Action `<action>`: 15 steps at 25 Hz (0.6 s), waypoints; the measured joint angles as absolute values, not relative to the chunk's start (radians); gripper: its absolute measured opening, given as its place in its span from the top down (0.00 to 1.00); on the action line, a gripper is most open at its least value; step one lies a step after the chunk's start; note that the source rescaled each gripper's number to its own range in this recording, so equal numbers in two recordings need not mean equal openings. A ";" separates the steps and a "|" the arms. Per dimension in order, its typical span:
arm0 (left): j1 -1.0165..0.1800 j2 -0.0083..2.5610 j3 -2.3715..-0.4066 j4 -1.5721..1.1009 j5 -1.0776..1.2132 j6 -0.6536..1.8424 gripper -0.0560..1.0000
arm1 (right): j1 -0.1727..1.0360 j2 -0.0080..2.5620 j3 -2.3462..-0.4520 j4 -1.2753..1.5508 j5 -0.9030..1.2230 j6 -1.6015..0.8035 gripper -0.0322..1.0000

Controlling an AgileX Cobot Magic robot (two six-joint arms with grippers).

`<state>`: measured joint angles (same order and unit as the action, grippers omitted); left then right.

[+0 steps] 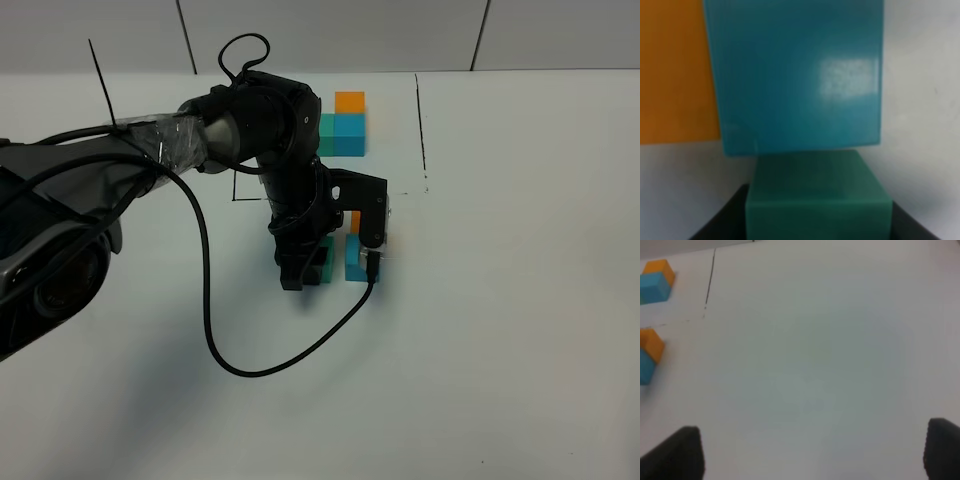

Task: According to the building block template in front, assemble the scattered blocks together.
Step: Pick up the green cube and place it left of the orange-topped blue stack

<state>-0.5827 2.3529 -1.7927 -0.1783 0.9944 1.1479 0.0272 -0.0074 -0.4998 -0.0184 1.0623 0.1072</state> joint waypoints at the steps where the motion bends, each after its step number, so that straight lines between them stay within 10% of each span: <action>1: -0.583 2.353 -1.793 -0.178 0.994 1.149 0.94 | 0.027 -0.007 -0.500 -0.018 1.062 0.107 0.22; 15: -0.584 2.355 -1.793 -0.198 0.949 1.149 0.94 | 0.027 -0.007 -0.500 -0.018 1.062 0.107 0.22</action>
